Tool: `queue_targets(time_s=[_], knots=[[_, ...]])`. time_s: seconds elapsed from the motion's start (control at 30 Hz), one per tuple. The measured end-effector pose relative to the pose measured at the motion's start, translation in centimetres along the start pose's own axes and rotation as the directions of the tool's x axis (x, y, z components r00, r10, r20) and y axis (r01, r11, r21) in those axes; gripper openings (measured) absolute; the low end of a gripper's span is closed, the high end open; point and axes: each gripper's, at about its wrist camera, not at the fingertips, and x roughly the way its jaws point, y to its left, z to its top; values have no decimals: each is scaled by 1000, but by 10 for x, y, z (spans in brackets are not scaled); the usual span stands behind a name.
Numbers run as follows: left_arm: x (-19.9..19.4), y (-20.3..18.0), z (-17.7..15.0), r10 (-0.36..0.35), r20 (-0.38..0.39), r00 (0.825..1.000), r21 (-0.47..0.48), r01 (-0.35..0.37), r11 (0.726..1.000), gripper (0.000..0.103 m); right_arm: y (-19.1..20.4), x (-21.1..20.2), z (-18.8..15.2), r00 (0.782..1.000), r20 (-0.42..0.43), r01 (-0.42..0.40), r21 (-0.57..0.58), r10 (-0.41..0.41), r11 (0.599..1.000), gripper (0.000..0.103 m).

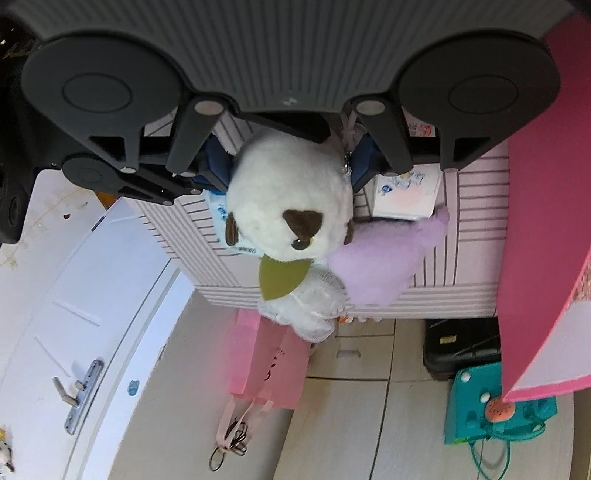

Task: Organize soft objects
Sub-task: 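Close the left and right tools together around the white plush toy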

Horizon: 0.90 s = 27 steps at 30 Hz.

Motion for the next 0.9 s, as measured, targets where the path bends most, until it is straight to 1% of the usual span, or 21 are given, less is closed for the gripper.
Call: queue_targets(time_s=[0.17, 0.33, 0.43, 0.5, 0.67, 0.9], knots=[[-8, -9, 9, -35, 43, 998, 30, 34, 999, 65, 1, -13, 7, 997, 57, 46, -40, -44, 998, 66], [-17, -9, 19, -102, 88, 991, 12, 101, 995, 65, 2, -28, 14, 990, 118, 89, -77, -80, 993, 66], [-23, -14, 21, -113, 103, 988, 25, 111, 994, 65, 4, -35, 17, 987, 136, 104, -95, -91, 990, 66], [-26, -17, 21, -114, 98, 989, 33, 111, 993, 65, 5, -39, 19, 987, 131, 109, -103, -95, 989, 66], [-33, -21, 19, -128, 42, 991, 19, 128, 992, 65, 9, -48, 23, 993, 73, 97, -71, -91, 993, 66], [-48, -31, 10, -173, -1, 985, 19, 173, 985, 65, 19, -69, 22, 995, 21, 97, -46, -96, 994, 66]])
